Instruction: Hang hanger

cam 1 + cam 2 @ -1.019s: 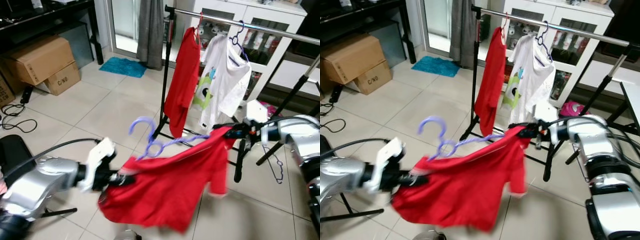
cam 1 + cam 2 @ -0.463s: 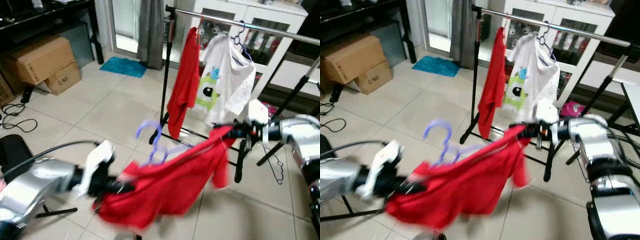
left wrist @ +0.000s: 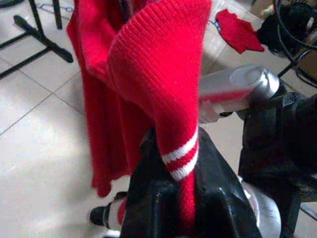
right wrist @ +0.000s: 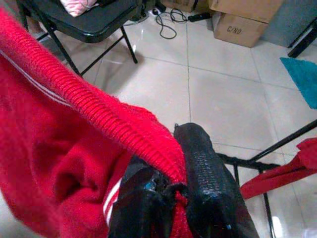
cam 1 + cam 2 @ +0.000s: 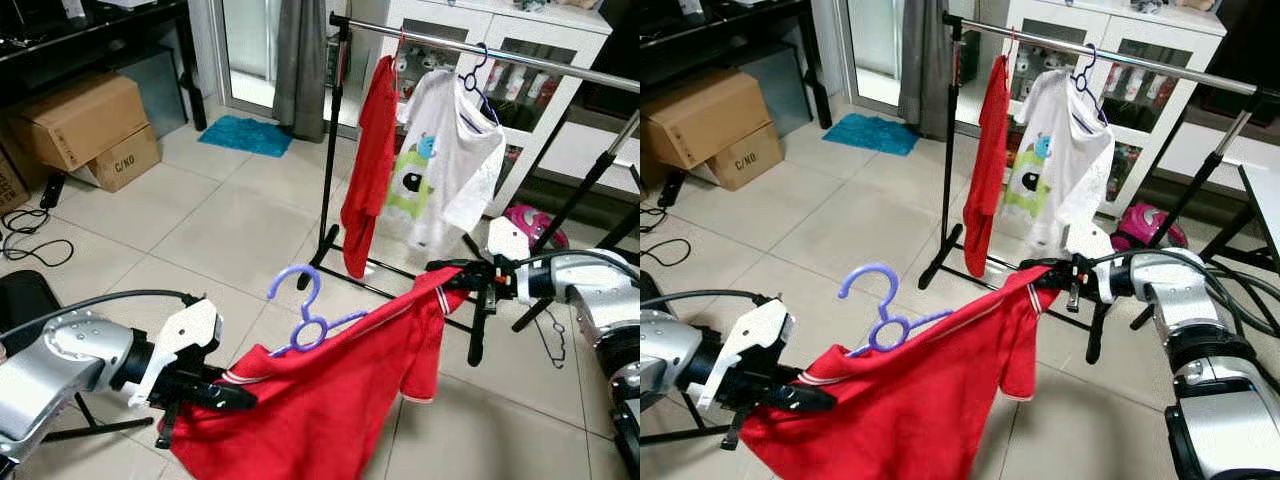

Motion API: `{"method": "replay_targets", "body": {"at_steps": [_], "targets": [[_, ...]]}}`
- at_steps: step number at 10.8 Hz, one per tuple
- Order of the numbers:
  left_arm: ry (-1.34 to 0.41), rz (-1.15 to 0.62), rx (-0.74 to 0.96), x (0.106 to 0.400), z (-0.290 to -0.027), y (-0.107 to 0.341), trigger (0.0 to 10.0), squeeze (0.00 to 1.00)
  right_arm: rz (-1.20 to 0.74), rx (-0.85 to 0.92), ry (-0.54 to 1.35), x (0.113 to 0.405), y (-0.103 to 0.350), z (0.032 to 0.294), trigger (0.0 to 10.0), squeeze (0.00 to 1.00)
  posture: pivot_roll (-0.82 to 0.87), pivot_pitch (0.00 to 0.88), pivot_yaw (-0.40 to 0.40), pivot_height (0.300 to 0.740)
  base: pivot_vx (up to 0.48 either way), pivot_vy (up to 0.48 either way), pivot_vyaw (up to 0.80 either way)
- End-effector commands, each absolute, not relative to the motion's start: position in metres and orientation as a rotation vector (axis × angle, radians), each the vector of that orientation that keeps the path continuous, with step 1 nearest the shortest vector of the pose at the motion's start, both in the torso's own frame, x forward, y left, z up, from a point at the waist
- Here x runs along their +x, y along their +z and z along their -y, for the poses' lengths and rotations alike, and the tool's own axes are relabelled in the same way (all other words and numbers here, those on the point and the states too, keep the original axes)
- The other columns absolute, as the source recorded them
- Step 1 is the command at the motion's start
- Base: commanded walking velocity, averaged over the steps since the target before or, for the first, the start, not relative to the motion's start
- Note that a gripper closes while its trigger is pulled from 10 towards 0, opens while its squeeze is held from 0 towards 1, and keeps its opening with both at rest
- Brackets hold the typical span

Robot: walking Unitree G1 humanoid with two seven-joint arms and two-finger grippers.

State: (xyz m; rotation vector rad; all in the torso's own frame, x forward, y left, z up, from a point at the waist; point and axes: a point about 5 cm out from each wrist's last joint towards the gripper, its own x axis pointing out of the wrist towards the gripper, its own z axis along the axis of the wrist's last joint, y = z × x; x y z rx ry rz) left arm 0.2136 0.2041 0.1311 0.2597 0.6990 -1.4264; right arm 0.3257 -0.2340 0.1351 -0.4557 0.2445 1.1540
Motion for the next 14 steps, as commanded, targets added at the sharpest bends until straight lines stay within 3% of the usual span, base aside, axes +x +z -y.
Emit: {"method": "replay_targets", "body": {"at_steps": [1, 3, 6, 9, 10, 11, 14], "targets": [[-1.38, -0.854, 0.274, 0.206, -0.22, 0.117, 0.0, 0.0, -0.189, -0.464, 1.031, 0.332, 0.162, 0.258, 0.0, 0.0, 0.12, 0.0, -0.042, 0.74, 0.0, 0.0, 0.0], [-1.305, -0.825, 0.243, 0.222, -0.216, 0.118, 0.0, 0.0, -0.099, -0.494, 1.237, 0.329, 0.165, 0.219, 0.0, 0.0, 0.12, 0.0, -0.045, 0.74, 0.0, 0.0, 0.0], [-1.305, -0.795, 0.266, 0.229, -0.217, 0.122, 0.0, 0.0, -0.074, -0.587, 1.342, 0.323, 0.162, 0.199, 0.0, 0.0, 0.11, 0.0, -0.048, 0.74, 0.0, 0.0, 0.0], [-1.361, -0.682, 0.434, 0.242, -0.206, 0.126, 0.0, 0.0, -0.132, -0.614, 1.38, 0.312, 0.135, 0.17, 0.0, 0.0, 0.11, 0.0, -0.059, 0.74, 0.0, 0.0, 0.0], [-1.37, -0.652, 0.465, 0.247, -0.201, 0.127, 0.0, 0.0, -0.138, -0.604, 1.372, 0.312, 0.131, 0.159, 0.0, 0.0, 0.12, 0.0, -0.06, 0.74, 0.0, 0.0, 0.0], [-1.417, -0.669, 0.509, 0.246, -0.197, 0.125, 0.0, 0.0, -0.09, -0.445, 1.334, 0.317, 0.142, 0.145, 0.0, 0.0, 0.12, 0.0, -0.06, 0.74, 0.0, 0.0, 0.0], [-1.428, -0.704, 0.547, 0.246, -0.198, 0.112, 0.0, 0.0, -0.105, -0.339, 1.381, 0.319, 0.163, 0.153, 0.0, 0.0, 0.12, 0.0, -0.057, 0.74, 0.0, 0.0, 0.0]]}}
